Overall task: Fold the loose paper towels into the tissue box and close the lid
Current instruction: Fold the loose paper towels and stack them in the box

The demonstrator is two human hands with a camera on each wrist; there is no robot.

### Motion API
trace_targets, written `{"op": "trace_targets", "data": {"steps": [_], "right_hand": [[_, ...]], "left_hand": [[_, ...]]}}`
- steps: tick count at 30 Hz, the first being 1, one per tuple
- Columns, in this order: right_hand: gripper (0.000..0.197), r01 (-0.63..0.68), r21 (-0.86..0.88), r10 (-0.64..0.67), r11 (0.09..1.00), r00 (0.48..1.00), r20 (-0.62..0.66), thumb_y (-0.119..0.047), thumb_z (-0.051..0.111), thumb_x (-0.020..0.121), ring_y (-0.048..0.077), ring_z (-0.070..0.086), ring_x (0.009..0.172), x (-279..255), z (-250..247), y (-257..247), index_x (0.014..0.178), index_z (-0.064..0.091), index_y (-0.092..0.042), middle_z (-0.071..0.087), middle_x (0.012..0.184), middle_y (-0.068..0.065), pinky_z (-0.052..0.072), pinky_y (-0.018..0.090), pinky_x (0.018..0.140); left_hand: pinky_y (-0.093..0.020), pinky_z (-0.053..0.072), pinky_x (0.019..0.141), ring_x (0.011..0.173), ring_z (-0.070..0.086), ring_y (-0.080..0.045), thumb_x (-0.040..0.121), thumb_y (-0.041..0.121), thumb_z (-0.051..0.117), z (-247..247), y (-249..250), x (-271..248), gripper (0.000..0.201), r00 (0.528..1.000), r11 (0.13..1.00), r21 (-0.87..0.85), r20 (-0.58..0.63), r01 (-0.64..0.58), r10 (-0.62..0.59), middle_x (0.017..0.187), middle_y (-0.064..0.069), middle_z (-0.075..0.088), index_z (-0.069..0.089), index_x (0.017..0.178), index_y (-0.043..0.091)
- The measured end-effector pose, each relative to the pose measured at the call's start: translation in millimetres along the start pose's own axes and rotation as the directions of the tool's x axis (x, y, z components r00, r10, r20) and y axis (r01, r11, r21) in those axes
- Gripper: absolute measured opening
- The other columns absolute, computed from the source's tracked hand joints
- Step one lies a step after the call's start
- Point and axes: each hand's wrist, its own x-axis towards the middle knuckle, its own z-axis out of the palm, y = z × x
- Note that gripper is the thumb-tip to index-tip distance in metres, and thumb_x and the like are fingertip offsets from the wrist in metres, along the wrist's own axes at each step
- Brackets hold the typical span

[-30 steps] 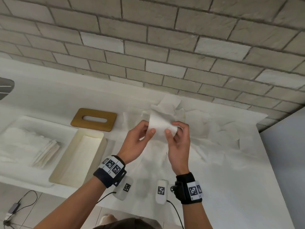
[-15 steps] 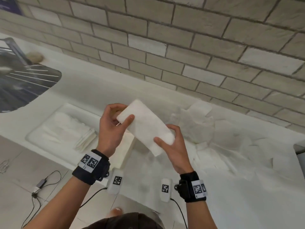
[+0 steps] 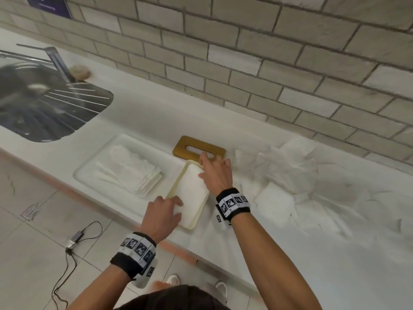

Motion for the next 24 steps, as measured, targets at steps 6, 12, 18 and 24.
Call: {"op": "trace_targets", "data": {"steps": [6, 12, 18, 24], "right_hand": [[0.030, 0.048, -0.108, -0.042, 0.993, 0.997, 0.059, -0.032, 0.087, 0.087, 0.028, 0.058, 0.101, -3.9, 6.1, -12.2, 0.104, 0.063, -0.026, 0.074, 0.084, -0.001, 0.039, 0.045, 0.086], [0.020, -0.092, 0.182, 0.121, 0.979, 0.980, -0.157, -0.014, 0.068, 0.093, 0.022, 0.058, 0.101, -43.1, -26.7, 18.1, 0.107, 0.064, -0.028, 0.073, 0.110, -0.008, 0.046, 0.042, 0.083], [0.060, -0.099, -0.255, 0.187, 0.962, 0.919, 0.346, -0.002, 0.065, 0.083, 0.036, 0.030, 0.148, -91.8, -52.6, 147.0, 0.129, 0.061, -0.041, 0.040, 0.159, 0.001, 0.031, 0.050, 0.114], [0.025, 0.004, -0.275, 0.077, 0.962, 0.956, 0.284, -0.004, 0.072, 0.086, 0.024, 0.053, 0.130, -102.8, -65.9, 210.5, 0.087, 0.069, -0.028, 0.063, 0.128, -0.005, 0.043, 0.041, 0.101]], "left_hand": [[-0.041, 0.038, 0.093, 0.117, 0.056, -0.024, 0.103, 0.049, 0.056, 8.8, 12.9, 15.3, 0.032, 0.993, 0.949, 0.315, 0.120, -0.021, -0.018, 0.111, 0.000, 0.067, 0.073, 0.111, 0.024], [-0.042, 0.045, 0.097, 0.119, 0.049, -0.027, 0.101, 0.062, 0.055, 0.3, 19.3, 8.9, 0.039, 0.996, 0.966, 0.245, 0.067, -0.080, 0.066, 0.121, -0.002, 0.046, 0.071, 0.119, 0.031], [-0.031, 0.044, 0.072, 0.086, 0.045, -0.015, 0.098, 0.039, 0.069, 2.0, 55.5, -1.4, 0.013, 0.939, 0.944, 0.017, -0.104, -0.329, 0.329, 0.092, 0.008, 0.043, 0.075, 0.105, 0.030], [-0.026, 0.045, 0.072, 0.085, 0.053, -0.014, 0.099, 0.028, 0.069, 20.9, 118.5, 3.6, 0.005, 0.878, 0.874, -0.092, -0.083, -0.478, 0.471, 0.088, 0.011, 0.046, 0.074, 0.100, 0.028]]}}
